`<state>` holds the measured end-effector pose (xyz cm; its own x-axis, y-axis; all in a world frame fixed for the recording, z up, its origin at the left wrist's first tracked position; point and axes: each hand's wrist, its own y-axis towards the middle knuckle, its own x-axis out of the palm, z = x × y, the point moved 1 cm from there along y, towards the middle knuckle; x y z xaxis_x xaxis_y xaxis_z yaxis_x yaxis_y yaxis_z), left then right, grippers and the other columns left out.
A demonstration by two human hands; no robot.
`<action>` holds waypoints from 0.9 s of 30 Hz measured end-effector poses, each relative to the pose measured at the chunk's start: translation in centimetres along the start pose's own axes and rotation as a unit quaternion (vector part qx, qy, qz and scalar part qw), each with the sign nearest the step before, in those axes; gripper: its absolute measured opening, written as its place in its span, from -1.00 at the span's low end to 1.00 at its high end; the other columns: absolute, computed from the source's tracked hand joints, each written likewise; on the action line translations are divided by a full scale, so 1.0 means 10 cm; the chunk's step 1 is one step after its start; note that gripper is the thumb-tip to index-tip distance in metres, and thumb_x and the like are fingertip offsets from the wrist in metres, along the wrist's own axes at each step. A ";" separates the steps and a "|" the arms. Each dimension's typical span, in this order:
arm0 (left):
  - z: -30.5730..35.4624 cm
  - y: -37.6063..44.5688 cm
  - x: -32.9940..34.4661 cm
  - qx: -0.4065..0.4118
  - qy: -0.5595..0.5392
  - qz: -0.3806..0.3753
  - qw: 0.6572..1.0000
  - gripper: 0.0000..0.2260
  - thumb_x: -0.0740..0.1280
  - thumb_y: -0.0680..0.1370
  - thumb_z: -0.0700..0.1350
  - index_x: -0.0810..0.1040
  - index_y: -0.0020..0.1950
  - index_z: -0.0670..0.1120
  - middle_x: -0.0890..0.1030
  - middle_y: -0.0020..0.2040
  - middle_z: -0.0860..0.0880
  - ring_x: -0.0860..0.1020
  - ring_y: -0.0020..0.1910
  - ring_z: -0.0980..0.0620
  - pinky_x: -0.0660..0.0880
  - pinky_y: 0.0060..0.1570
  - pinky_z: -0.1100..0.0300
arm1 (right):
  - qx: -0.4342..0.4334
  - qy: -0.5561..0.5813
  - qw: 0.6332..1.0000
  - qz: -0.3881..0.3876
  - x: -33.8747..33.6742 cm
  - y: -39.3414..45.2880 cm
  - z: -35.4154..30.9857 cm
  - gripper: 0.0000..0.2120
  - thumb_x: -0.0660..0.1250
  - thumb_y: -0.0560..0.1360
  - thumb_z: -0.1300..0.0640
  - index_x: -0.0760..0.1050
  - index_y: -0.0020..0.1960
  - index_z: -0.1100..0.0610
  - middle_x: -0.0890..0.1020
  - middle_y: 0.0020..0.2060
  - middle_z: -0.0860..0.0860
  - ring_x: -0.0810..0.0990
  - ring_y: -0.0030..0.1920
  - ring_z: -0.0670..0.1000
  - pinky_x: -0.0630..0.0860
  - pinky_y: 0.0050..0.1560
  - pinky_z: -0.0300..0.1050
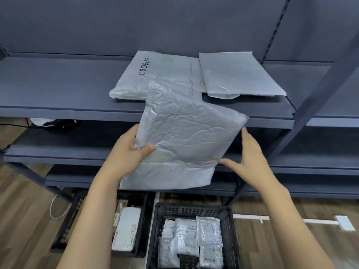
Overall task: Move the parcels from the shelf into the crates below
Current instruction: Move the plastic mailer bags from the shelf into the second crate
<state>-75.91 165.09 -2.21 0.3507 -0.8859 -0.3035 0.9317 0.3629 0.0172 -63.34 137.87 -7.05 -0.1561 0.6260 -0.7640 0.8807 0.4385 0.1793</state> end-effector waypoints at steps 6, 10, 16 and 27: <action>0.01 -0.09 -0.02 0.013 -0.028 -0.054 0.998 -0.57 0.35 0.49 -0.35 0.47 0.24 0.08 0.63 0.10 0.15 0.59 0.08 0.18 0.53 -0.01 0.33 | 0.036 0.133 0.990 0.014 -0.08 0.03 -0.05 0.18 0.55 0.33 0.07 -0.34 0.52 -0.13 0.19 0.48 -0.16 0.22 0.43 -0.13 0.23 0.41 -0.08; 0.00 -0.10 -0.07 -0.003 0.072 -0.058 0.996 -0.59 0.42 0.45 -0.33 0.50 0.08 0.15 0.65 -0.02 0.22 0.58 0.02 0.26 0.49 -0.04 0.41 | 0.068 0.172 0.982 0.042 -0.08 -0.05 -0.14 0.05 0.51 0.39 0.14 -0.20 0.55 -0.08 0.39 0.29 -0.21 0.41 0.15 -0.21 0.34 0.17 -0.27; -0.05 -0.11 -0.11 -0.026 0.270 0.027 0.962 -0.83 0.45 0.44 -0.24 0.59 0.02 -0.12 0.61 -0.12 0.06 0.56 -0.08 0.02 0.48 -0.07 0.13 | 0.046 0.177 0.983 0.015 -0.14 -0.10 -0.19 -0.53 0.49 0.38 0.19 0.38 0.17 -0.08 0.58 -0.04 -0.27 0.56 -0.01 -0.25 0.46 -0.10 -0.37; 0.02 -0.26 -0.15 0.006 0.221 -0.099 0.970 -0.54 0.53 0.37 -0.07 0.45 0.16 0.27 0.57 0.05 0.28 0.51 0.02 0.35 0.44 -0.01 0.39 | 0.058 0.070 0.995 0.031 -0.27 -0.21 -0.21 -0.75 0.34 0.41 0.28 0.30 -0.33 0.12 0.37 -0.48 -0.06 0.23 -0.44 -0.07 0.23 -0.47 -0.31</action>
<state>-78.84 165.45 -1.65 0.0915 -0.7263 -0.6813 0.9786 0.1922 -0.0735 -65.74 136.63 -4.09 -0.1534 0.7374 -0.6578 0.9349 0.3239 0.1452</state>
